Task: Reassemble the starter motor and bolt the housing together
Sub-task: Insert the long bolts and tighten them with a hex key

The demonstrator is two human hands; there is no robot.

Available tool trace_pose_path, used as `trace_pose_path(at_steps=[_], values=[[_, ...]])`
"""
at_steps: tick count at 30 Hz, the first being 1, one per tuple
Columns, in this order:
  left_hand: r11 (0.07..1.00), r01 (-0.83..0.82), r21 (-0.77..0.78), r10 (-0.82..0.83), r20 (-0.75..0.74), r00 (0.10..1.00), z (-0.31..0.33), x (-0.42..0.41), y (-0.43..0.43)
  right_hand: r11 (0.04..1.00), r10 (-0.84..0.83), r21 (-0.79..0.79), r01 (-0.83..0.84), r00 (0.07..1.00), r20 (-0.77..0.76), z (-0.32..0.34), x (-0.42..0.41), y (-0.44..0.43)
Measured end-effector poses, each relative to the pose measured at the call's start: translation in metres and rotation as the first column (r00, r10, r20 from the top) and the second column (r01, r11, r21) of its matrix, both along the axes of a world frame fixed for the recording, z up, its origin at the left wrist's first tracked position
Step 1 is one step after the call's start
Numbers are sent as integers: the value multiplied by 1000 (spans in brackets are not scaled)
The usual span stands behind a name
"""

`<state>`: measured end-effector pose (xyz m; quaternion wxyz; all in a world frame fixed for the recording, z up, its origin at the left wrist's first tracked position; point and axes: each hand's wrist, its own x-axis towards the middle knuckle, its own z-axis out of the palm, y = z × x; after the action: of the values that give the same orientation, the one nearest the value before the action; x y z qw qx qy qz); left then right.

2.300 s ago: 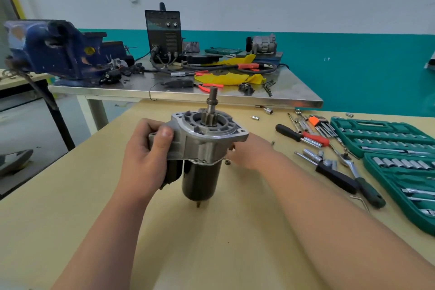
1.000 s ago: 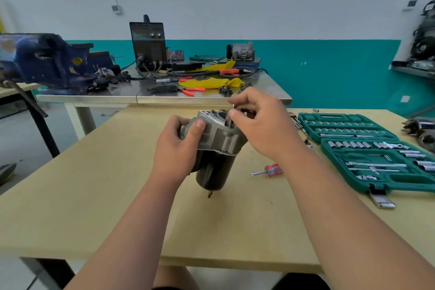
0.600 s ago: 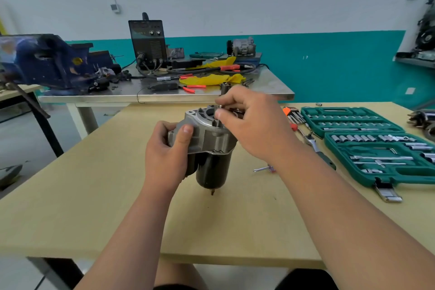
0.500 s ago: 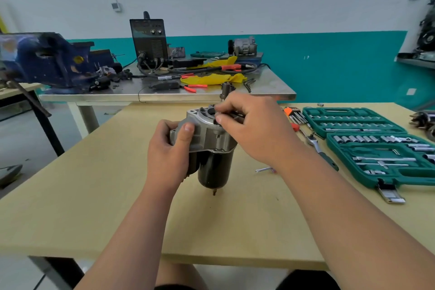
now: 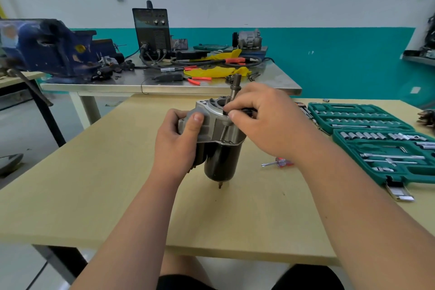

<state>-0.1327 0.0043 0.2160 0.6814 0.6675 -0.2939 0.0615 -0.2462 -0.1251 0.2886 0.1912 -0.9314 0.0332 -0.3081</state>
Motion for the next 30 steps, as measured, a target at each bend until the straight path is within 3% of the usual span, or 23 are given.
trace_pose_path(at_steps=[9, 17, 23, 25, 27, 29, 30], values=[[999, -32, -36, 31, -18, 999, -3, -2, 4, 989, -55, -134, 62, 997, 54, -15, -4, 14], [999, -48, -14, 48, -47, 998, -5, -2, 5, 992, -40, -117, 48, 997, 66, -15, -2, 14], [999, 36, 4, -36, 15, 999, -2, -6, 8, 992, -38, -117, 37, 999, -3, -10, -1, 12], [999, 35, 25, -36, 7, 999, -3, -6, 9, 1000, 11, -15, -12, 998, -59, -3, -1, 7], [998, 34, 46, -33, -13, 999, -3, -7, 9, 946, 75, 318, -63, 997, -27, 13, -1, 0], [997, 24, 69, -23, -19, 1000, -2, -8, 7, 732, 124, 649, -205, 978, 169, 32, 3, -7], [996, 11, 84, -9, -16, 1000, -1, -9, 6, 612, 127, 726, -313, 945, 301, 40, 6, -7]])
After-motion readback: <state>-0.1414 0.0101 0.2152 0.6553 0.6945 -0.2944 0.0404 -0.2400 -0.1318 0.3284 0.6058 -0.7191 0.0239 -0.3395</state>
